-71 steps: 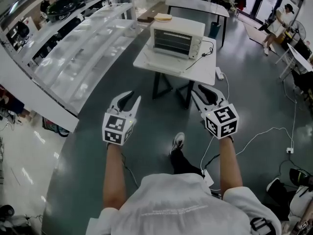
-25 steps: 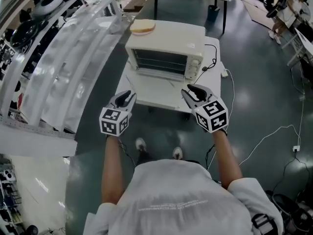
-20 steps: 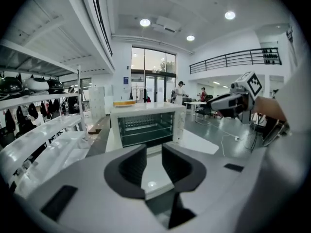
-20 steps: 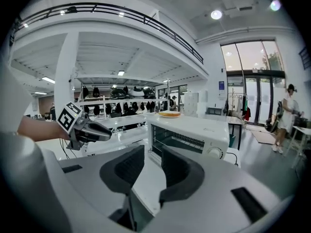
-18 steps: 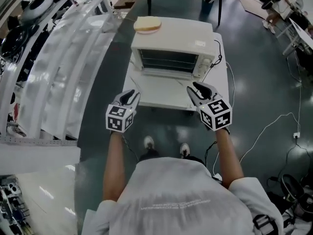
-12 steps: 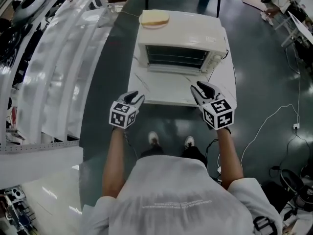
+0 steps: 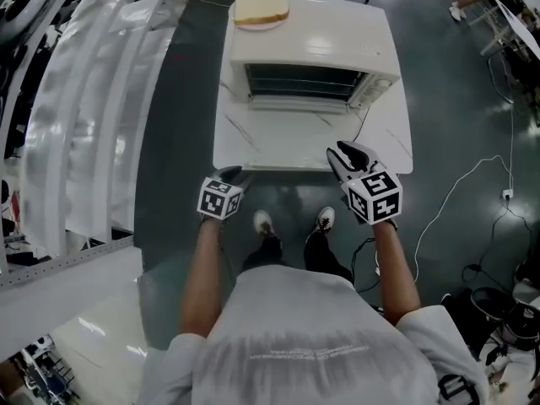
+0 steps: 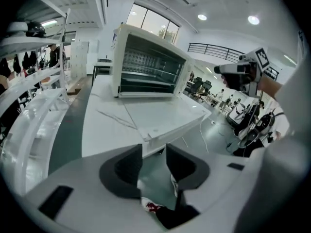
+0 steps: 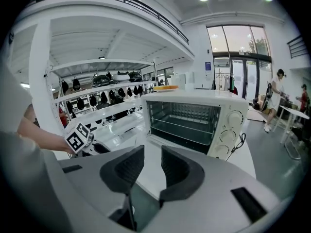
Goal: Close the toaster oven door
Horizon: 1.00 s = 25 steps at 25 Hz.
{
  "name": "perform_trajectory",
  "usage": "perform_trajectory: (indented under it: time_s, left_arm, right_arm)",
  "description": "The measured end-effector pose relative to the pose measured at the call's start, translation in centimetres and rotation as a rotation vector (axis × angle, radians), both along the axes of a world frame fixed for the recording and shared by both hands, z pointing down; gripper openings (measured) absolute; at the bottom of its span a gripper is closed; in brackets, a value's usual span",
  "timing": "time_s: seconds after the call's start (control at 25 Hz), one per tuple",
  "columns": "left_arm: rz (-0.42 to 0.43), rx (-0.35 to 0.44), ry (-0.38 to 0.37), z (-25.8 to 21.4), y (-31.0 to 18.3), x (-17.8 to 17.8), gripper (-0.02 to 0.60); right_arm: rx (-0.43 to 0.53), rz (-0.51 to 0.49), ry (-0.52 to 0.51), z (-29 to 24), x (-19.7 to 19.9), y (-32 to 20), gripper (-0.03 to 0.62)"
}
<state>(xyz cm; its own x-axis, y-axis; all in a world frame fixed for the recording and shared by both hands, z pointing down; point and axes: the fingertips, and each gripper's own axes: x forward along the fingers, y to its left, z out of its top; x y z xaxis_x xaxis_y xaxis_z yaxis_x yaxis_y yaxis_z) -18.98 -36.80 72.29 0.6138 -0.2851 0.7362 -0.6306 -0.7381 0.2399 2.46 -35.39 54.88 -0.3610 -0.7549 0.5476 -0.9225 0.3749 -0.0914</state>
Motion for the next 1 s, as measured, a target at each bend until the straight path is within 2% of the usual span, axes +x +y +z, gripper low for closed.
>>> perform_trajectory:
  time_s: [0.16,0.36,0.48,0.56,0.8,1.0]
  left_arm:
    - [-0.024,-0.03,0.012,2.4,-0.2,1.4,0.153]
    - [-0.088,-0.017,0.062,3.2,-1.1,3.0,0.152]
    - [-0.144,-0.007,0.065,3.3,-1.5,3.3,0.113]
    - [-0.173,-0.008,0.06,3.4,-1.7,3.0,0.083]
    - [-0.208,-0.009,0.036,2.7,-1.8,2.5,0.078]
    - [-0.253,0.047,0.071,0.2,-1.9,2.7,0.077]
  right_arm:
    - [-0.028,0.011,0.003,1.1,0.7,0.3,0.118]
    - [-0.057,0.027,-0.001,2.2,2.1,1.1,0.118]
    - [-0.066,0.036,-0.001,2.5,3.2,1.8,0.118]
    - [-0.064,0.038,0.001,2.5,3.4,2.0,0.118]
    - [-0.032,0.045,-0.001,1.1,3.8,2.2,0.118]
    - [0.008,0.037,-0.004,-0.7,4.4,1.9,0.118]
